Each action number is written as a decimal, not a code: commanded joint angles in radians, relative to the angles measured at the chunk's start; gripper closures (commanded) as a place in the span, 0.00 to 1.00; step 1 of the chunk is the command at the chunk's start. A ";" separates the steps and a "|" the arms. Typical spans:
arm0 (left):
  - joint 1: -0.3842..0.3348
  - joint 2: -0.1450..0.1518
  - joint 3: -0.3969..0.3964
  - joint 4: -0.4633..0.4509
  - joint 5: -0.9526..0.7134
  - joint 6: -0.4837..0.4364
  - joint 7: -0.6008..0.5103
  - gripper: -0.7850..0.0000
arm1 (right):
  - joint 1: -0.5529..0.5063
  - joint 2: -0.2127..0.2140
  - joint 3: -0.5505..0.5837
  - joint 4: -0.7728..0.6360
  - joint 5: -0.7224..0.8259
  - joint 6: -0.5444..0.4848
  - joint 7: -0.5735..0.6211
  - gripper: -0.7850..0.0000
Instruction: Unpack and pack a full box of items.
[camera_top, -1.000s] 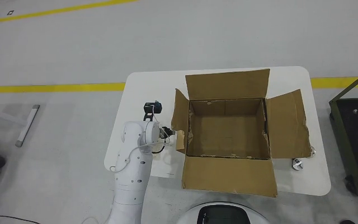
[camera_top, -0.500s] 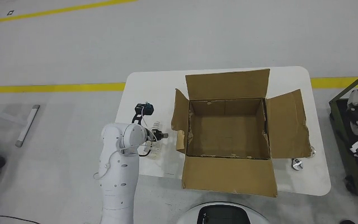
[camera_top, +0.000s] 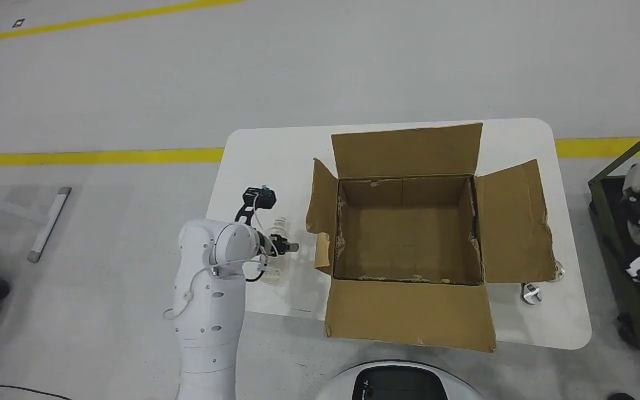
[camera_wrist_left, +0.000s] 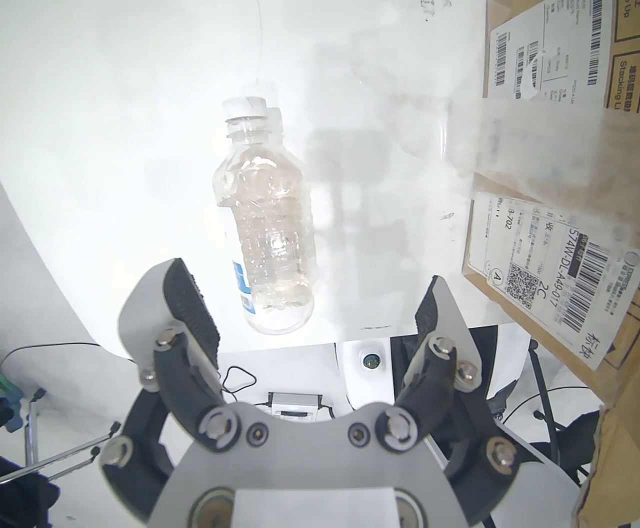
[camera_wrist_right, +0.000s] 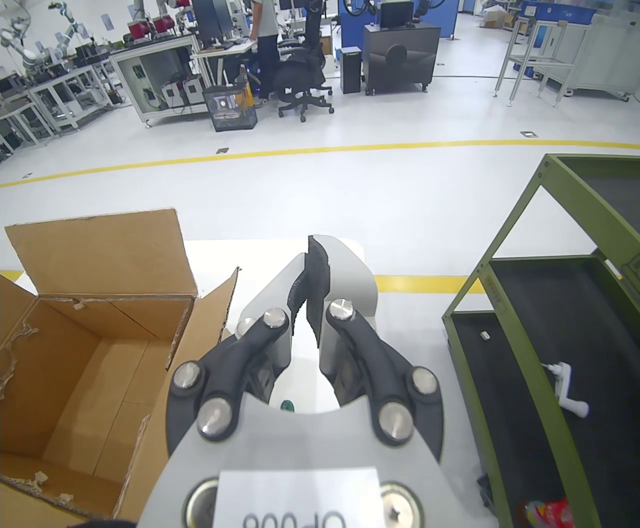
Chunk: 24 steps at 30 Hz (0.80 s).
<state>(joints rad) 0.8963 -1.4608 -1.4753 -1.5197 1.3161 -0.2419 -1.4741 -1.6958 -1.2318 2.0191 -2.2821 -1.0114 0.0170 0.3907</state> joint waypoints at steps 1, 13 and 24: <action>0.008 0.004 0.014 0.013 0.030 -0.016 0.036 0.00 | -0.004 -0.001 -0.008 0.000 -0.009 -0.001 -0.010 1.00; -0.051 0.018 0.043 0.201 0.013 -0.044 0.051 0.00 | -0.013 -0.003 -0.028 0.009 -0.038 0.018 -0.020 1.00; -0.076 0.027 0.080 0.308 0.036 -0.015 0.106 0.78 | 0.016 -0.012 -0.015 0.045 0.209 0.113 0.097 0.64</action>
<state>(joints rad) 0.8220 -1.4345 -1.3971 -1.2164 1.3510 -0.2621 -1.3722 -1.6896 -1.2437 1.9948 -2.2422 -0.8740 0.1181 0.4557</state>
